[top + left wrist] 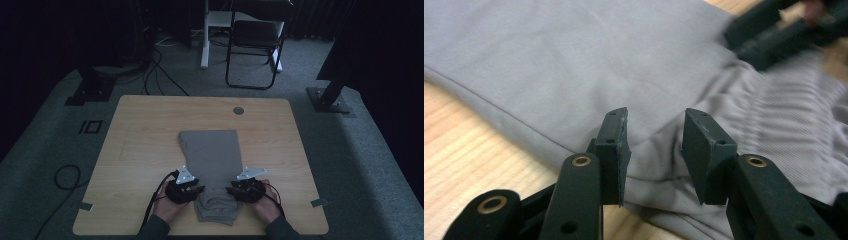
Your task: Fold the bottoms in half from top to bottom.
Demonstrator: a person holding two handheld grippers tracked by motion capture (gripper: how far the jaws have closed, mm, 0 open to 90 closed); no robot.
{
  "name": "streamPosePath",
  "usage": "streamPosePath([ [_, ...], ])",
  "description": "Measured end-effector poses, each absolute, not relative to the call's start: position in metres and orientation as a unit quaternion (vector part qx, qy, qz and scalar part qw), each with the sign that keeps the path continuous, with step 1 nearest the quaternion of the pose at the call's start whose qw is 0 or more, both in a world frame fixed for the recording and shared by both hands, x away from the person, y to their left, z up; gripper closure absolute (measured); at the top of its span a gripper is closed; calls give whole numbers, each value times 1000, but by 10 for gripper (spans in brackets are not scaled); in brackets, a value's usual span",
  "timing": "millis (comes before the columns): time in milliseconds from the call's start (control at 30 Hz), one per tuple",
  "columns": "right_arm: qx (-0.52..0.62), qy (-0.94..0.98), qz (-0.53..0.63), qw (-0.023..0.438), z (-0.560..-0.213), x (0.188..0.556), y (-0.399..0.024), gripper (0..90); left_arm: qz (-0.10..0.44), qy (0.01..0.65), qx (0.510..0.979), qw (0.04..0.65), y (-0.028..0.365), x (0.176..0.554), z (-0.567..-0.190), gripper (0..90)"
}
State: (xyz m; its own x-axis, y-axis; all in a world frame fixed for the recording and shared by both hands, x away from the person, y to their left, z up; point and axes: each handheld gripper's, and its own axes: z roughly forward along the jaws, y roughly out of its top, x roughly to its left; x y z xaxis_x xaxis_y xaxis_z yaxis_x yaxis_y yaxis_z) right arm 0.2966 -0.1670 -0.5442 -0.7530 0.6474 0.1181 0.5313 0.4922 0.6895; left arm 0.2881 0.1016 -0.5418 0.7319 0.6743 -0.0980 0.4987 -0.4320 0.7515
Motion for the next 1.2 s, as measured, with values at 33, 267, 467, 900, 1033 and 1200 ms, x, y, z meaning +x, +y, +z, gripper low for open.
streamPosePath([
  [33,336,863,369,72,-543,295,-167,660,113,352,837,403,102,289,-542,623],
  [267,334,853,384,113,-533,311,-167,562,161,387,817,397,101,317,-538,609],
  [467,397,816,380,178,-530,371,-159,511,189,423,795,391,93,360,-534,607],
  [900,416,816,361,179,-552,408,-151,493,181,437,804,361,93,383,-552,608],
  [1033,410,819,363,173,-552,392,-154,493,179,429,808,362,96,367,-552,608],
  [1200,393,824,373,169,-554,365,-157,494,173,418,808,376,104,338,-555,611],
])
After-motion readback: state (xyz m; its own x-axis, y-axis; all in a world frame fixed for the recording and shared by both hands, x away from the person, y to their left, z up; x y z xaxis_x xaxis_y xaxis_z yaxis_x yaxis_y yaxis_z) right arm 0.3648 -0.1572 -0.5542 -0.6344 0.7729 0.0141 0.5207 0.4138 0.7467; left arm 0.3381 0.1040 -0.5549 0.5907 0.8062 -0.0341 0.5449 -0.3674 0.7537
